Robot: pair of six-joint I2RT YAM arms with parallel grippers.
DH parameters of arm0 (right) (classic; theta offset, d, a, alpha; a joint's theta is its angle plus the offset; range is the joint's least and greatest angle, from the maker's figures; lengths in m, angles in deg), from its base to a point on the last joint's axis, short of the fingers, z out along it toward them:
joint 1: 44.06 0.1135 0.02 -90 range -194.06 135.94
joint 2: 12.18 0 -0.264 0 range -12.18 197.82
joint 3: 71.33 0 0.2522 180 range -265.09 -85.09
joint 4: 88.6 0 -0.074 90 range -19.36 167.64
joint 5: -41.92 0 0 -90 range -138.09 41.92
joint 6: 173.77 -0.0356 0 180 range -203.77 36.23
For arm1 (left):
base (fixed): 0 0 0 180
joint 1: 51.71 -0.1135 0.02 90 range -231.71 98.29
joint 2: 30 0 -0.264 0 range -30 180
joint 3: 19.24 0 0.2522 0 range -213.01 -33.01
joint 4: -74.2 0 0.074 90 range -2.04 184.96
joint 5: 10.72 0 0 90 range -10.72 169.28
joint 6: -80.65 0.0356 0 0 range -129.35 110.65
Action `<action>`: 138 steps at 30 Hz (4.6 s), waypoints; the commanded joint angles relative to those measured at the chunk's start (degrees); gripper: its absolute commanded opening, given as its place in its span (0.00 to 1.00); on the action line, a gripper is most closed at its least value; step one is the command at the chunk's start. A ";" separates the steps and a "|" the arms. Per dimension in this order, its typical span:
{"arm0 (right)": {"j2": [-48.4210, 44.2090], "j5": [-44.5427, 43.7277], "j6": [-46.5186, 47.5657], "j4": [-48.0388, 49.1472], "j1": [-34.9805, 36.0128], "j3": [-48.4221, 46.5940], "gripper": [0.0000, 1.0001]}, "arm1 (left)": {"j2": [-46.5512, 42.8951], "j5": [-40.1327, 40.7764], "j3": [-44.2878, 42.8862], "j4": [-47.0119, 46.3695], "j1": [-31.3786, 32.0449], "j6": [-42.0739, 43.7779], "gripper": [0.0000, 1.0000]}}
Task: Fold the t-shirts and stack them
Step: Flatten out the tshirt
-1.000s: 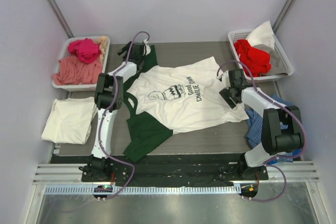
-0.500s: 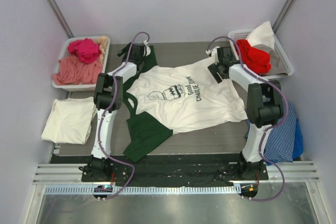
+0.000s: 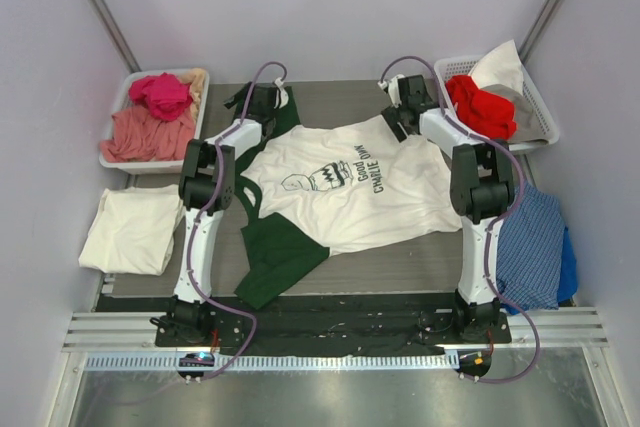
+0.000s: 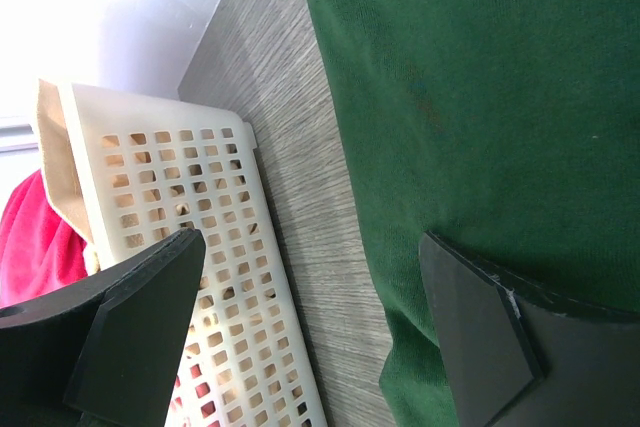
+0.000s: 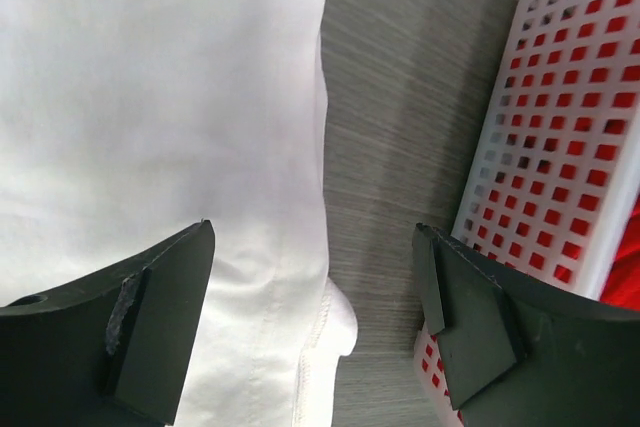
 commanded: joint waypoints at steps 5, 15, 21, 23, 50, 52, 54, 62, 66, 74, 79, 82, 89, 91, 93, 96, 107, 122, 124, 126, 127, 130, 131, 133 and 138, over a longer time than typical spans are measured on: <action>2.79 1.81 -2.68 -0.18 -0.01 -9.15 0.88 | -1.86 -0.83 1.06 2.03 0.31 -1.38 0.94; 11.67 1.11 -3.21 -0.01 0.25 -21.01 0.88 | -1.50 -0.83 1.14 1.94 0.22 -2.70 0.94; 16.33 0.14 -2.60 0.61 0.16 -25.15 0.88 | -1.59 -0.83 2.02 1.86 0.31 -3.32 0.94; 17.48 -0.39 -1.89 0.96 0.25 -25.51 0.88 | -1.68 -0.83 2.64 1.77 0.40 -3.14 0.94; 25.04 -9.00 9.01 4.91 -4.41 -29.90 0.88 | 10.62 3.22 -17.30 -0.87 -0.83 4.24 0.94; 25.82 -9.18 9.27 5.09 -4.50 -30.43 0.88 | 12.11 3.22 -20.11 -0.87 -1.09 5.03 0.94; 26.35 -9.18 9.36 5.18 -4.50 -31.48 0.88 | 13.17 3.39 -21.52 -2.44 -1.18 6.08 0.94; 29.08 -9.27 10.33 6.05 -4.50 -35.53 0.89 | 18.18 2.34 -28.03 -8.24 -1.36 12.05 0.95; 29.61 -9.09 10.94 7.72 -4.41 -35.35 0.89 | 19.59 0.94 -29.00 -10.18 -1.27 13.29 0.95; 30.13 -10.06 13.22 12.55 -4.41 -34.48 0.89 | 23.72 -0.91 -31.02 -15.97 -1.97 17.59 0.94; 30.31 -11.72 15.07 15.37 -4.41 -34.47 0.89 | 25.91 -1.44 -32.16 -22.82 -2.59 20.84 0.94; 30.14 -12.69 15.77 17.13 -4.41 -34.47 0.89 | 26.09 -1.09 -32.60 -26.60 -2.68 21.82 0.95; 26.19 -12.69 13.49 17.31 -4.06 -33.60 0.89 | 21.45 0.84 -31.29 -31.80 -2.59 21.21 0.95; 23.73 -12.61 13.23 17.13 -3.88 -31.85 0.89 | 19.25 1.46 -29.45 -32.42 -2.50 20.94 0.95; 21.62 -12.26 13.14 17.22 -3.79 -29.91 0.89 | 15.05 2.33 -25.86 -33.29 -2.33 21.03 0.95; 16.18 -11.65 12.09 17.13 -3.71 -25.00 0.88 | 7.50 3.04 -17.86 -35.06 -1.89 20.59 0.95; -6.67 -3.39 2.69 5.75 -3.53 -5.83 0.90 | -24.16 -2.82 10.34 -0.38 -0.66 -3.83 0.94; -20.31 7.08 -0.83 -10.29 -0.45 12.98 0.90 | -28.93 -25.17 23.21 29.01 1.63 -19.66 0.90; -21.36 7.26 -0.92 -9.94 -0.37 14.91 0.90 | -26.82 -24.30 22.24 29.02 1.72 -19.49 0.89; -21.80 7.26 -0.92 -9.15 -0.37 16.67 0.90 | -25.51 -23.86 21.71 28.40 1.63 -19.32 0.89; -22.16 7.26 -0.92 -8.45 -0.45 17.29 0.90 | -24.37 -23.68 21.01 28.49 1.63 -19.31 0.89; -23.47 7.61 -1.01 -7.66 -0.45 19.66 0.90 | -21.73 -22.54 20.05 27.35 1.81 -18.70 0.88; -24.17 7.87 -1.01 -7.48 -0.37 20.02 0.90 | -21.11 -21.58 19.87 27.08 1.81 -18.26 0.89; -24.71 7.79 -0.84 -7.22 -0.45 21.16 0.90 | -19.45 -20.43 19.34 25.68 1.81 -17.38 0.88; -26.55 6.91 -0.14 -6.16 -0.37 23.62 0.89 | -16.71 -14.20 19.78 21.21 1.54 -14.14 0.88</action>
